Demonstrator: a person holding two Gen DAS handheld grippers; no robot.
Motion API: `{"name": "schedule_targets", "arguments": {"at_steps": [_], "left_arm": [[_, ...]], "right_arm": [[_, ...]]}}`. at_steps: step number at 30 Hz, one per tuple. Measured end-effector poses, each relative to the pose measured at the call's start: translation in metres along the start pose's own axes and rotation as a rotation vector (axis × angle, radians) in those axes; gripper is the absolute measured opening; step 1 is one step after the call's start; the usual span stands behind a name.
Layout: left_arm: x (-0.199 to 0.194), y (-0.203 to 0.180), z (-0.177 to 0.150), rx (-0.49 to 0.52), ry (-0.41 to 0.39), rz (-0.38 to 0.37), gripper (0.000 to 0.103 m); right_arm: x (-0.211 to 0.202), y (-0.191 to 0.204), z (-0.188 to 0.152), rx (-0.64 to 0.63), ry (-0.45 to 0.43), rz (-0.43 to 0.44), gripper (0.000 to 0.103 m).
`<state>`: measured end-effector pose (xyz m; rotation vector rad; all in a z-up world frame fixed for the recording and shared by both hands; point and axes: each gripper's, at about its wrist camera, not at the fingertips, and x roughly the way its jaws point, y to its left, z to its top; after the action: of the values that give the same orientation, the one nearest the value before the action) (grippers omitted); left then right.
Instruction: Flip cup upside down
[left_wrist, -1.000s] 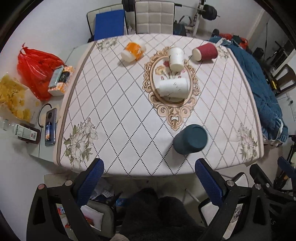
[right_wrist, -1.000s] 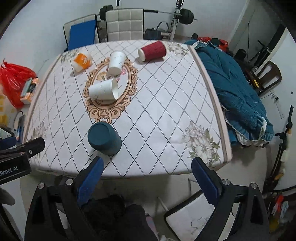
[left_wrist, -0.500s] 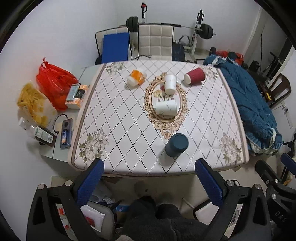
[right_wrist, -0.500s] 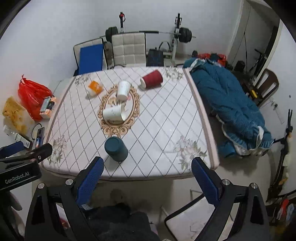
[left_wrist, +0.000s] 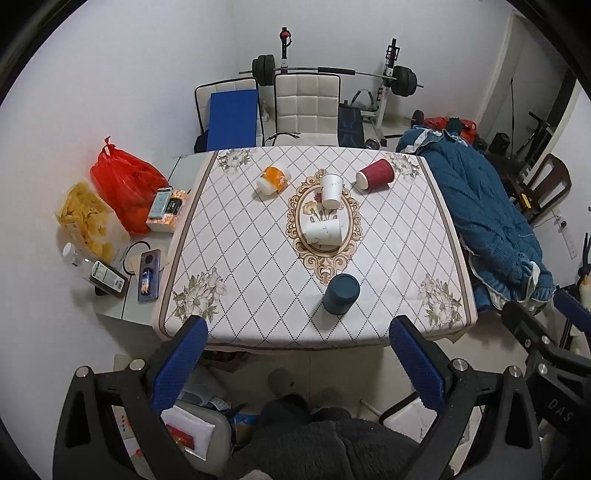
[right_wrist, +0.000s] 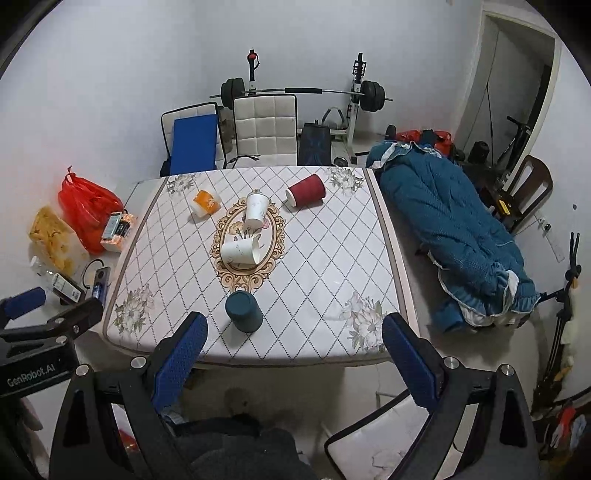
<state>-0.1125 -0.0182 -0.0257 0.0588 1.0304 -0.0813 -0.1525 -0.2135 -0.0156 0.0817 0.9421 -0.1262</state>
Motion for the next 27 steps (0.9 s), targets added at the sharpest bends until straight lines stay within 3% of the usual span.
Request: {"name": "schedule_targets", "arguments": {"at_steps": [11, 27], "left_arm": [[-0.007, 0.0, -0.007, -0.018, 0.007, 0.004, 0.101], [-0.005, -0.003, -0.01, -0.023, 0.014, 0.028, 0.101]], "right_arm": [[-0.021, -0.008, 0.001, 0.001, -0.005, -0.011, 0.098], [-0.017, -0.01, 0.001, -0.002, 0.008, -0.005, 0.098]]}}
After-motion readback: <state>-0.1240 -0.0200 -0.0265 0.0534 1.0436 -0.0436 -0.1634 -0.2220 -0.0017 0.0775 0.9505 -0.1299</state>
